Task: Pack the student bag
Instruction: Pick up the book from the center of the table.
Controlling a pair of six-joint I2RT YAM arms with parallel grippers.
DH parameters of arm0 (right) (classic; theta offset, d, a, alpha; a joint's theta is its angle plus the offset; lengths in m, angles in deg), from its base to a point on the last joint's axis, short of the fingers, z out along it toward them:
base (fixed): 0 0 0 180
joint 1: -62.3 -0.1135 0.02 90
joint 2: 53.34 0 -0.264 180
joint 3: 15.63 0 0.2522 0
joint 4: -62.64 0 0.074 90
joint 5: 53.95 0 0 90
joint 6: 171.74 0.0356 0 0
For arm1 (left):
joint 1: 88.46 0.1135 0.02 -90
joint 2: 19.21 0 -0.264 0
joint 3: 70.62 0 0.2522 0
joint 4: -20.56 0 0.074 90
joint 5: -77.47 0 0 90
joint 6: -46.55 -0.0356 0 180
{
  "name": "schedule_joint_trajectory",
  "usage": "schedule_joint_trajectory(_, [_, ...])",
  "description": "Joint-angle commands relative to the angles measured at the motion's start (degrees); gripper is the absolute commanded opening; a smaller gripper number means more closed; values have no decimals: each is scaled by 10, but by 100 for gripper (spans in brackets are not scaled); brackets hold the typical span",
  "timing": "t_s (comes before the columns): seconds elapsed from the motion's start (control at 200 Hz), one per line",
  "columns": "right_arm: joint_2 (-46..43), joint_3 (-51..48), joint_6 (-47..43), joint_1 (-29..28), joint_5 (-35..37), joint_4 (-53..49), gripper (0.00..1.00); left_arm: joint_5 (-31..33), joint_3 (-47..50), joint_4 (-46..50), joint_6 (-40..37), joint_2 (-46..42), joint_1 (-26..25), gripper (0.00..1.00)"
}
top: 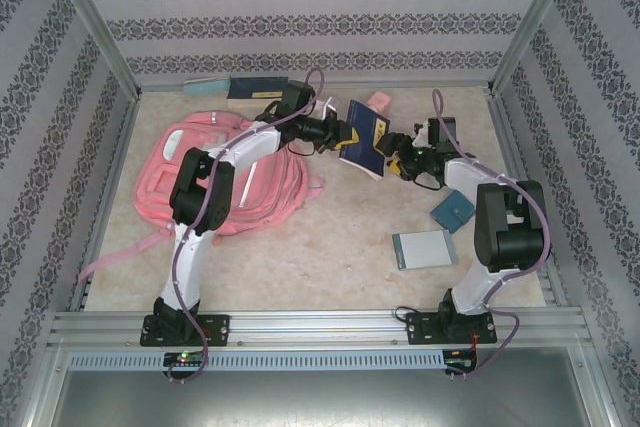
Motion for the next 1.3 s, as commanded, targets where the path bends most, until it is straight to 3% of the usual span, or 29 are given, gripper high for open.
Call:
schedule_joint_trajectory(0.0, [4,-37,99,16,-83,151,78,-45,11,-84,39,-31,5,0])
schedule_joint_trajectory(0.175, [34,-33,167,15,-131,243,79,-58,24,-155,93,-32,5,0])
schedule_joint_trajectory(0.32, [33,-32,195,15,-142,280,75,-59,26,-144,85,-29,5,0])
schedule_joint_trajectory(0.49, [24,-31,198,17,-147,283,50,-57,27,-112,61,-25,6,0])
schedule_joint_trajectory(0.609, [18,-39,196,20,-139,284,16,-56,27,-87,43,-22,7,0])
schedule_joint_trajectory(0.684, [13,-40,192,20,-136,281,0,-54,22,-57,20,-22,8,0])
schedule_joint_trajectory(0.744, [10,-40,187,20,-133,274,0,-47,17,-22,-5,-24,10,4])
schedule_joint_trajectory(0.829, [5,-40,180,20,-130,269,0,-18,-3,70,-63,-28,14,27])
schedule_joint_trajectory(0.914, [-2,-43,172,21,-123,263,0,26,-15,154,-126,-39,22,39])
schedule_joint_trajectory(1.084, [-15,-54,152,19,-107,246,0,144,-17,294,-211,-75,45,43])
schedule_joint_trajectory(1.294, [-22,-63,136,16,-99,235,0,340,12,411,-297,-133,49,43])
